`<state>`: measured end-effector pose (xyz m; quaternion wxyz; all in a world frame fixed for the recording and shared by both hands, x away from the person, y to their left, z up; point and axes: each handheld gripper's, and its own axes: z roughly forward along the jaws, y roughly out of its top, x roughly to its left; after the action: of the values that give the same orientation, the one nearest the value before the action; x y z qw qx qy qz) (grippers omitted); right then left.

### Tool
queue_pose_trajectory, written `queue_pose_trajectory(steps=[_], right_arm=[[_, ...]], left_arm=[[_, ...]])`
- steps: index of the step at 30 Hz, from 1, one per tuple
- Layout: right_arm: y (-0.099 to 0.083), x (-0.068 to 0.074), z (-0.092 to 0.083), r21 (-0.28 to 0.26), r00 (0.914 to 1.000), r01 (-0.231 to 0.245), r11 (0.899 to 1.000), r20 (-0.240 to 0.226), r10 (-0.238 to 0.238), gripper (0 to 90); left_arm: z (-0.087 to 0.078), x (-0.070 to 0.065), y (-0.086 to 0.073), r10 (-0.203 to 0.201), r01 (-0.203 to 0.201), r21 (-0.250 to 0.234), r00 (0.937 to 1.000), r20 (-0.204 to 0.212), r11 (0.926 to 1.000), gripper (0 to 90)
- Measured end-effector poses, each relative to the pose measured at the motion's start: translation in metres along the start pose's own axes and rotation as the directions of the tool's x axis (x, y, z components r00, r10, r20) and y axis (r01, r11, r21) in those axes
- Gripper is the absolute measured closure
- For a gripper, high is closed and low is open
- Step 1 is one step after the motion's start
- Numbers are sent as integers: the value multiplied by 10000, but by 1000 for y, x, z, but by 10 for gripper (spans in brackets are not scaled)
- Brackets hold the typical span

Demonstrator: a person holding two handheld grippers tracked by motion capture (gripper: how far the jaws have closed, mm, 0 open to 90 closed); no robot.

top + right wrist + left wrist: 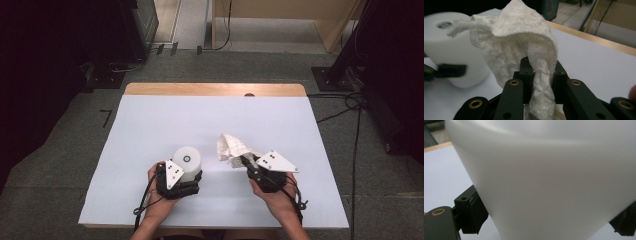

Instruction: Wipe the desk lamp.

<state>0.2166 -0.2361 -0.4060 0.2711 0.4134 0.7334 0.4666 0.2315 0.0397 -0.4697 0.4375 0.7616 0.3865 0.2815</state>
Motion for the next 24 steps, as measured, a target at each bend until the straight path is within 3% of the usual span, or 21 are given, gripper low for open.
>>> queue_pose_trajectory(steps=[5,8,12,15,24], right_arm=[[21,39,5,-17,9971,590,9983,-489,-590,764],[24,54,11,8,9947,858,9963,-565,-857,761],[24,66,16,276,9931,829,9962,-859,-803,757],[23,66,17,348,9925,999,9944,-741,-972,759],[17,45,22,776,9970,541,9955,-588,-496,776]], left_arm=[[2,-15,3,689,-690,128,9976,116,9975,82],[1,-23,5,1038,-1042,128,9942,285,9945,82],[1,-27,8,1238,-1244,166,9918,315,9921,82],[1,-27,9,1179,-1187,181,9922,416,9928,83],[0,-32,15,1160,-1168,73,9910,674,9931,83]])
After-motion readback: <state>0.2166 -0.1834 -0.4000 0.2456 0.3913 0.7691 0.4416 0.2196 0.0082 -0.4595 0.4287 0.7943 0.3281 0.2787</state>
